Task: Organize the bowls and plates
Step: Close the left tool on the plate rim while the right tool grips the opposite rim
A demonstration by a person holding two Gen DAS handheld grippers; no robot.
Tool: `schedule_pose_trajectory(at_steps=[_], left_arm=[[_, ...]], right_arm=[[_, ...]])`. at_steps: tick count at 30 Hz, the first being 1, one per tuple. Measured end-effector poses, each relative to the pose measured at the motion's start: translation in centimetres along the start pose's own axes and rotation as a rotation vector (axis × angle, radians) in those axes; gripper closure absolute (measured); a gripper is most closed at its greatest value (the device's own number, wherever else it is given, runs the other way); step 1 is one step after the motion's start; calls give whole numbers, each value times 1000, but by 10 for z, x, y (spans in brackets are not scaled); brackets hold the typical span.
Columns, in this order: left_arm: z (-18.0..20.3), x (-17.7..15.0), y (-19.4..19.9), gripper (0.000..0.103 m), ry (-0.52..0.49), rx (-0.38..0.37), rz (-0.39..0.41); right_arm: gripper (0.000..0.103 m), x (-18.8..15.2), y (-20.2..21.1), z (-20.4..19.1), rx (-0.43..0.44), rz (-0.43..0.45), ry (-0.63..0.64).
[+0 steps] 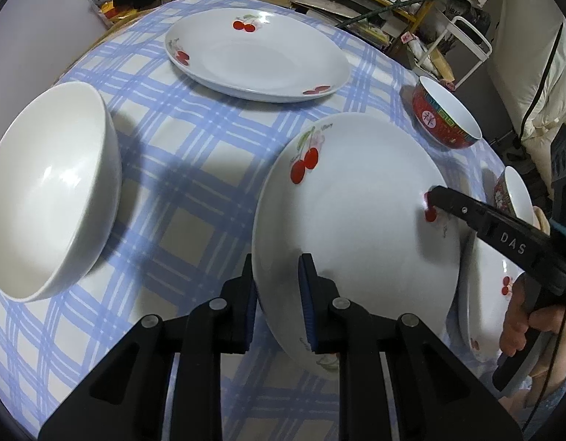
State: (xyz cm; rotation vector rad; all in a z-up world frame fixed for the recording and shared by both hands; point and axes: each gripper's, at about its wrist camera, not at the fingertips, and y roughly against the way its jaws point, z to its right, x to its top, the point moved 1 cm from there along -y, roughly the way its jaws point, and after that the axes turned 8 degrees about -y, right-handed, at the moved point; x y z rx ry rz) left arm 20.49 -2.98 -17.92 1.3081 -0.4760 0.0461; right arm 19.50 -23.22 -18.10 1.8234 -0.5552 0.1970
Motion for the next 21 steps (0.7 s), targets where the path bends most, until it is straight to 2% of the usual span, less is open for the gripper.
schedule_pose_trajectory(at_steps=[5, 14, 21], left_arm=[[-4, -5, 3, 82, 23, 30, -15], [-10, -26, 19, 80, 39, 12, -42], [-8, -44, 46, 80, 20, 14, -11]], right_arm=[[89, -6, 4, -5, 23, -6, -10], [89, -25, 12, -13, 35, -31, -3], [89, -46, 27, -20, 35, -44, 9]])
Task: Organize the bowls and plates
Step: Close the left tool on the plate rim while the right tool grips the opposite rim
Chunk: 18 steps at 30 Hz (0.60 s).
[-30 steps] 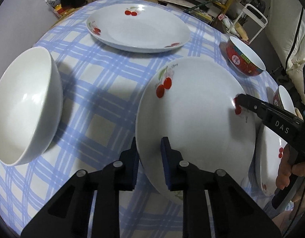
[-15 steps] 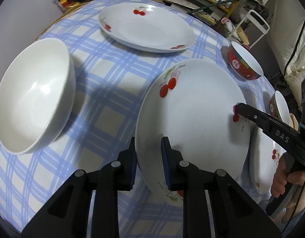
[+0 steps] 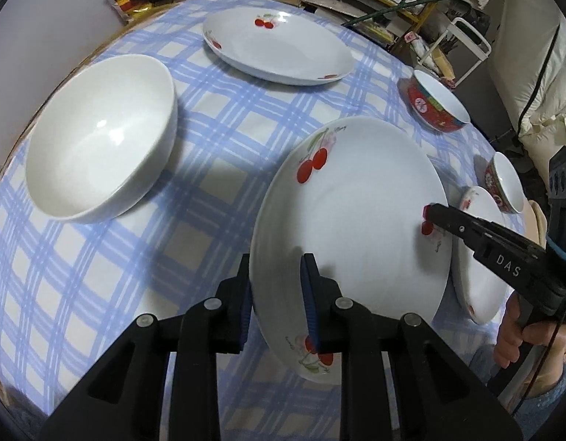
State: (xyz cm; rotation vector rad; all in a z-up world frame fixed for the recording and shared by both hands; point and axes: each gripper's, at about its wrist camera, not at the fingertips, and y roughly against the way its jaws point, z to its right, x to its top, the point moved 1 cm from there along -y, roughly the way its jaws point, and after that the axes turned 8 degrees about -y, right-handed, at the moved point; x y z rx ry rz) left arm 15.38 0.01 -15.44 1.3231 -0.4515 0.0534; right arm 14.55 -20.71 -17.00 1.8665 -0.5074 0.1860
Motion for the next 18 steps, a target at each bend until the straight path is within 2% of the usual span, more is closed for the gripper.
schedule_pose_trajectory(at_steps=[5, 10, 14, 18], left_arm=[[-2, -10, 1, 80, 16, -6, -24], [-4, -17, -16, 80, 45, 31, -80], [-5, -19, -25, 80, 48, 37, -108], [-7, -17, -32, 80, 70, 38, -123]], right_arm=[[89, -15, 8, -2, -7, -8, -2], [90, -28, 1, -7, -50, -46, 25], [90, -33, -11, -8, -99, -69, 46], [90, -32, -13, -8, -110, -61, 49]])
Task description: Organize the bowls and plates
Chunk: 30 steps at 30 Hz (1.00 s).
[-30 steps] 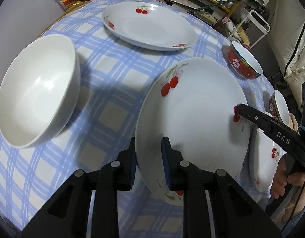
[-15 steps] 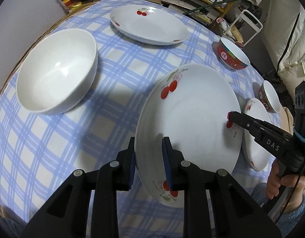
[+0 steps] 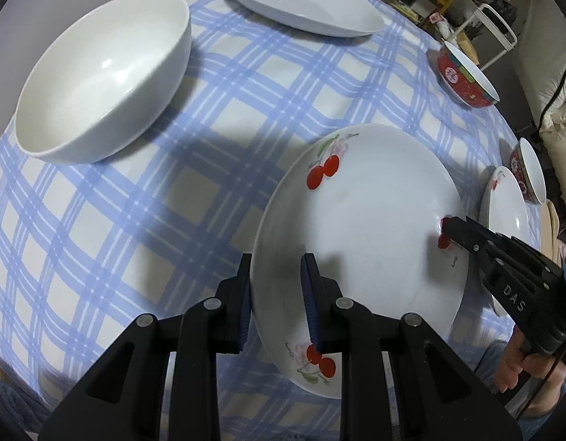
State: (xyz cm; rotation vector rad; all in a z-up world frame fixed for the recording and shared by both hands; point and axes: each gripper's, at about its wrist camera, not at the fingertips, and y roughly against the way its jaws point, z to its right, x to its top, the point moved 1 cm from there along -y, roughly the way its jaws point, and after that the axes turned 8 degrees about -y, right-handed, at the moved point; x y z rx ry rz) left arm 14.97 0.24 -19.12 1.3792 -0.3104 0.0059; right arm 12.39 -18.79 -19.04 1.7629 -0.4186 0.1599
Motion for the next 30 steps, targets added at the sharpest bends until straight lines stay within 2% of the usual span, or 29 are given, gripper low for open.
schedule_pose_trajectory(at_steps=[3, 8, 12, 14, 18, 22, 25, 27, 29, 30], left_arm=[[-1, -2, -2, 80, 23, 12, -6], [6, -5, -1, 80, 0, 31, -8], [-4, -3, -2, 80, 71, -3, -10], [-6, -3, 7, 80, 81, 31, 26], [-1, -6, 31, 72, 53, 80, 107], [14, -4, 53, 57, -23, 114, 189], [32, 0, 64, 52, -104, 162, 239], [47, 3, 69, 48, -166, 189, 259], [61, 5, 73, 32, -220, 210, 271], [69, 6, 76, 29, -245, 219, 284]], right_arm=[[90, 0, 3, 0, 7, -13, -9], [90, -7, 4, 1, -7, -29, -4], [91, -6, 7, 0, -8, -32, 6], [91, -4, 13, -1, -12, -10, 12], [90, 0, 38, 4, -34, 62, 15], [87, 5, 62, 22, -32, 117, -48], [73, 8, 79, 35, -60, 156, -76], [53, 9, 91, 44, -69, 185, -97], [43, 10, 105, 54, -69, 216, -113], [39, 10, 109, 58, -69, 227, -118]])
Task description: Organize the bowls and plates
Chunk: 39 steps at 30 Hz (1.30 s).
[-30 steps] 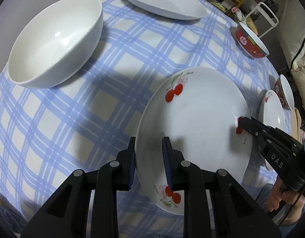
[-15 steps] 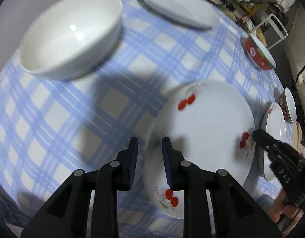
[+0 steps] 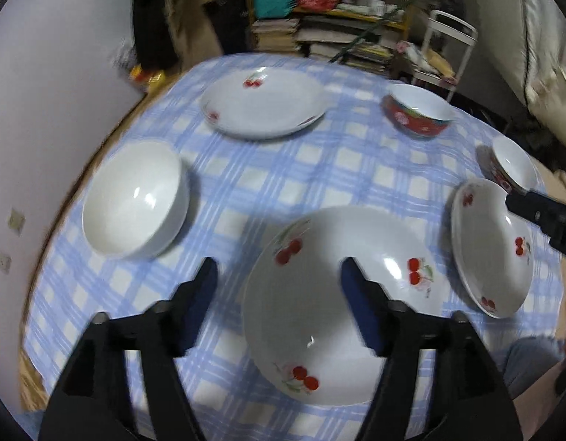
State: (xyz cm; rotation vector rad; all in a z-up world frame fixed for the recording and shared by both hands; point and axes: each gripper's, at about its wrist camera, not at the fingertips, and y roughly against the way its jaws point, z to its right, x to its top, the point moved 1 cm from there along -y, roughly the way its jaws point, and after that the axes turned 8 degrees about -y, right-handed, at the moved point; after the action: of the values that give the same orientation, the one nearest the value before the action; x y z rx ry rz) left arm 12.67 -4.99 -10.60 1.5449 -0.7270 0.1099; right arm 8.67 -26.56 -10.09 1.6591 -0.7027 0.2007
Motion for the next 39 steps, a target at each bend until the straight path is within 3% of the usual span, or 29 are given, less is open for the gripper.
schedule_pose_trajectory(at_steps=[1, 3, 5, 11, 16, 20, 26, 36, 39], left_arm=[[6, 4, 4, 27, -19, 8, 15], [18, 12, 6, 23, -51, 14, 30], [31, 20, 8, 21, -84, 1, 37], [65, 43, 7, 21, -160, -4, 49], [90, 60, -1, 20, -176, -78, 41], [109, 67, -10, 21, -196, -81, 34], [140, 66, -32, 21, -285, -168, -39], [153, 60, -76, 21, -238, -189, -134], [156, 57, -83, 30, -239, -190, -147]], right_arm=[[36, 2, 5, 4, 4, 11, -5], [16, 4, 10, 13, 12, 16, -11], [10, 4, 13, 23, -5, 31, -27], [9, 8, 18, 54, -11, 43, -82], [9, 11, 21, 81, -19, 36, -119], [9, 9, 16, 105, -21, -11, -145], [9, -7, -4, 133, -52, -104, -176], [11, -24, -34, 152, -34, -207, -218], [13, -28, -42, 155, -23, -239, -216]])
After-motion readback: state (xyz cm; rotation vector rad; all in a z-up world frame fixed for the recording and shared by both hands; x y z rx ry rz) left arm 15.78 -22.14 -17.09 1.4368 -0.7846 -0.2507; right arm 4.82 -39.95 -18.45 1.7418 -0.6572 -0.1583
